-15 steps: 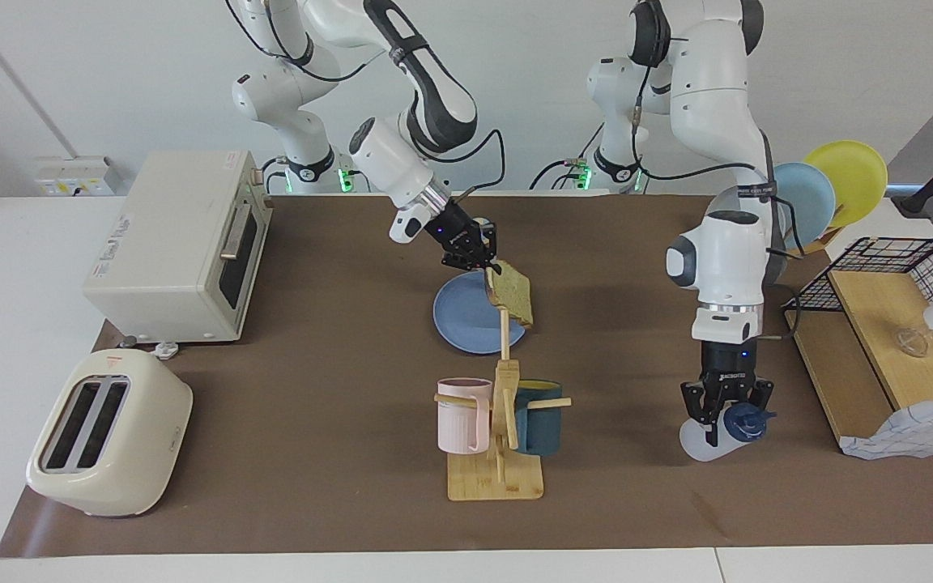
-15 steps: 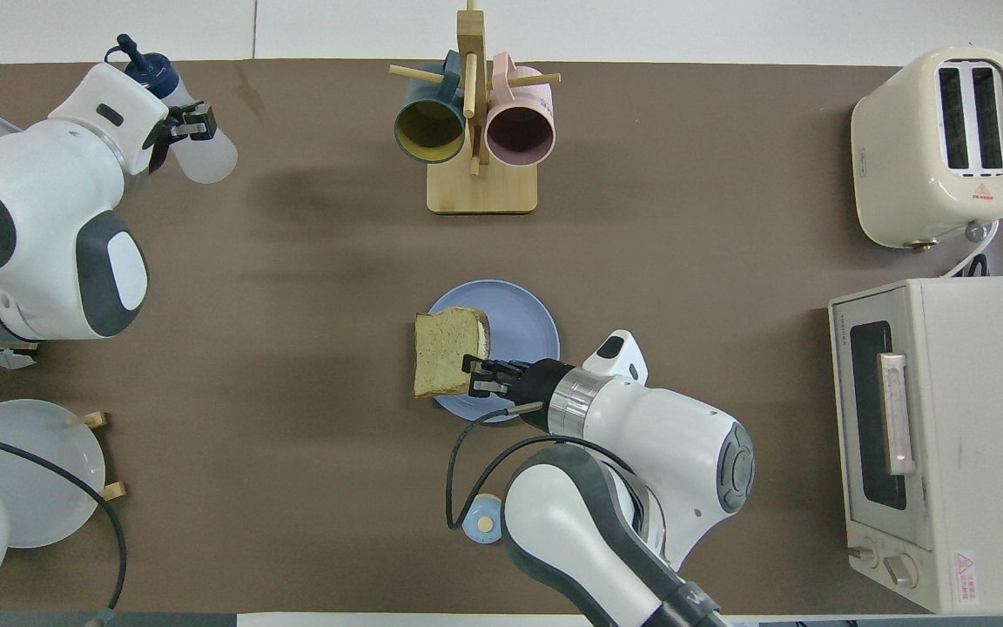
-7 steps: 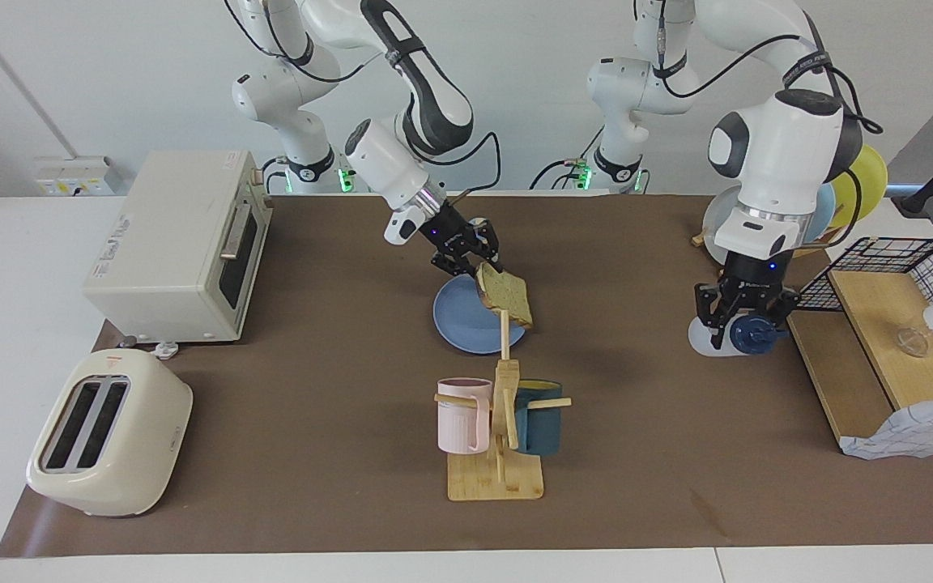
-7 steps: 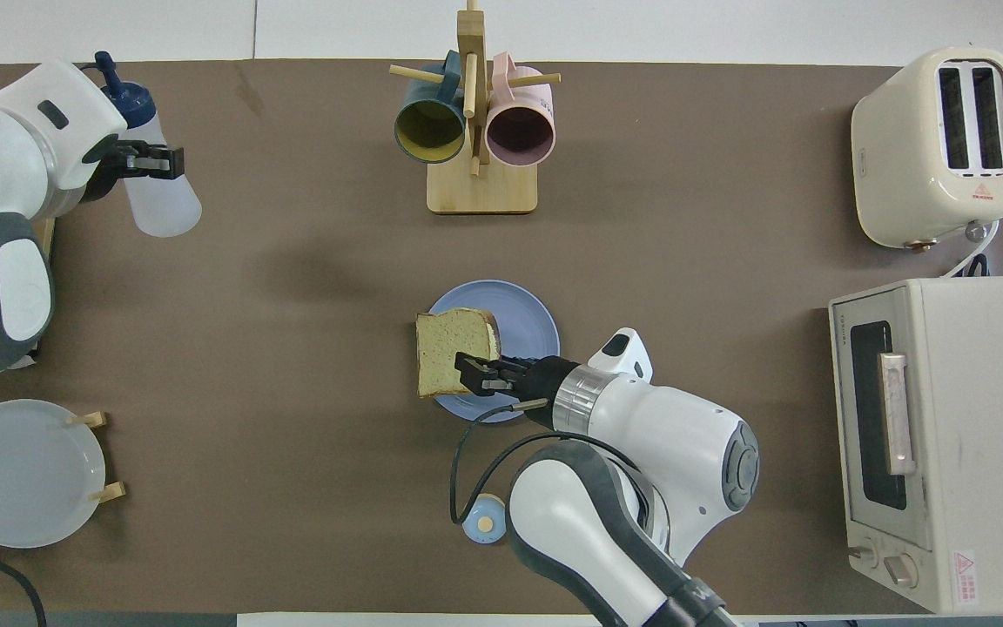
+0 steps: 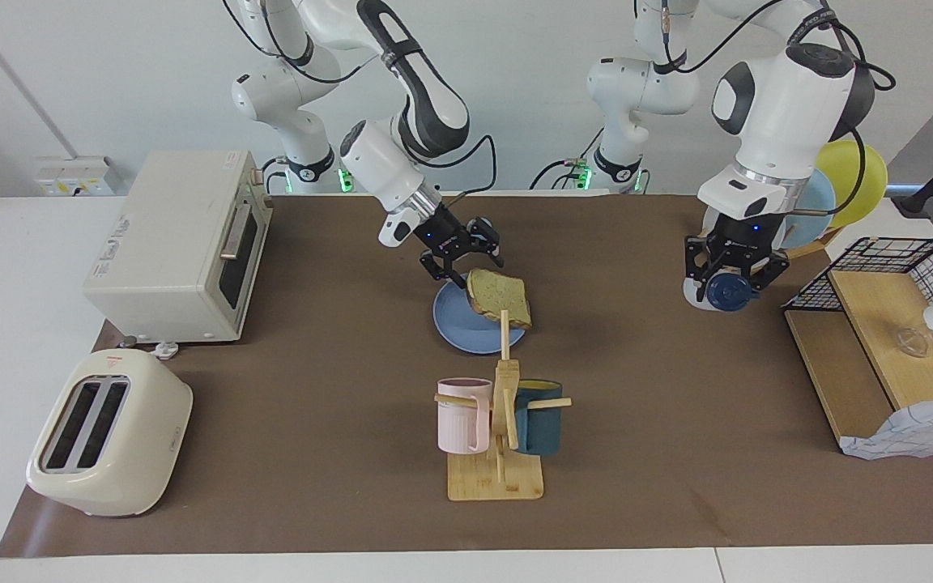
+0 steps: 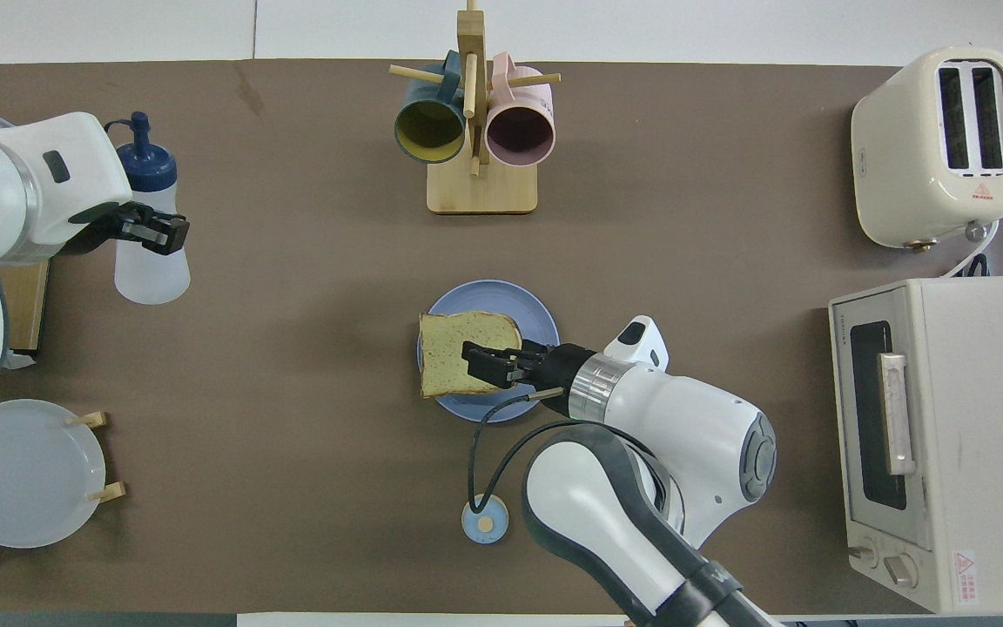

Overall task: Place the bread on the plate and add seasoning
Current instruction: 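Lower the toast onto the plate while the left gripper lifts the bottle, then raise the right gripper off the toast while the left gripper brings the bottle forward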

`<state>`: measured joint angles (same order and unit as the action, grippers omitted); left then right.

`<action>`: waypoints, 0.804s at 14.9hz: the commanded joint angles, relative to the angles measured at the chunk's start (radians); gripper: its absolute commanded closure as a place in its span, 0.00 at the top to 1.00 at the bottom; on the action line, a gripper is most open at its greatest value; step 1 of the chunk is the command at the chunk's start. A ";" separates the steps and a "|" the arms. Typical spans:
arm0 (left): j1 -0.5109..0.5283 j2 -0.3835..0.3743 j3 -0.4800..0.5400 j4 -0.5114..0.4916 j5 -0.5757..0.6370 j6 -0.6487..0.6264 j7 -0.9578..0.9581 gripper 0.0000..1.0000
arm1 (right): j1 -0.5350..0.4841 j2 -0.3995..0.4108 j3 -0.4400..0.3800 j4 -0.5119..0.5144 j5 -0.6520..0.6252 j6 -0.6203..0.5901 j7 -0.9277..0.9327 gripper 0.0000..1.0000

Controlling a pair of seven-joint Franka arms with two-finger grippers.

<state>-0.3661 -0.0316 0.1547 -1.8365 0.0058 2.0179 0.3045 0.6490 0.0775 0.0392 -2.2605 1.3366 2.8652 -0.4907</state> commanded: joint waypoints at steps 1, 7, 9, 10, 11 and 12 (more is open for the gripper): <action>-0.039 -0.051 0.000 -0.006 0.013 -0.114 0.077 0.43 | -0.040 -0.019 0.004 -0.019 0.035 0.006 -0.075 1.00; -0.045 -0.126 -0.015 -0.009 0.002 -0.315 0.286 0.43 | -0.100 -0.018 0.004 -0.014 0.018 -0.019 -0.112 1.00; -0.063 -0.151 -0.014 -0.012 0.002 -0.375 0.352 0.43 | -0.146 -0.018 0.001 0.010 -0.016 -0.104 -0.121 1.00; -0.065 -0.159 -0.014 -0.018 0.000 -0.396 0.390 0.43 | -0.176 -0.015 0.001 0.025 -0.063 -0.142 -0.121 1.00; -0.067 -0.171 -0.014 -0.020 0.000 -0.422 0.419 0.43 | -0.210 -0.013 0.001 0.041 -0.120 -0.177 -0.120 1.00; -0.080 -0.175 -0.017 -0.018 0.000 -0.441 0.424 0.43 | -0.247 -0.012 0.001 0.053 -0.178 -0.217 -0.118 1.00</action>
<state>-0.4193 -0.1710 0.1325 -1.8376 0.0053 1.6210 0.6838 0.4746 0.0752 0.0363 -2.2320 1.2397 2.7291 -0.5914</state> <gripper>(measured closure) 0.568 0.000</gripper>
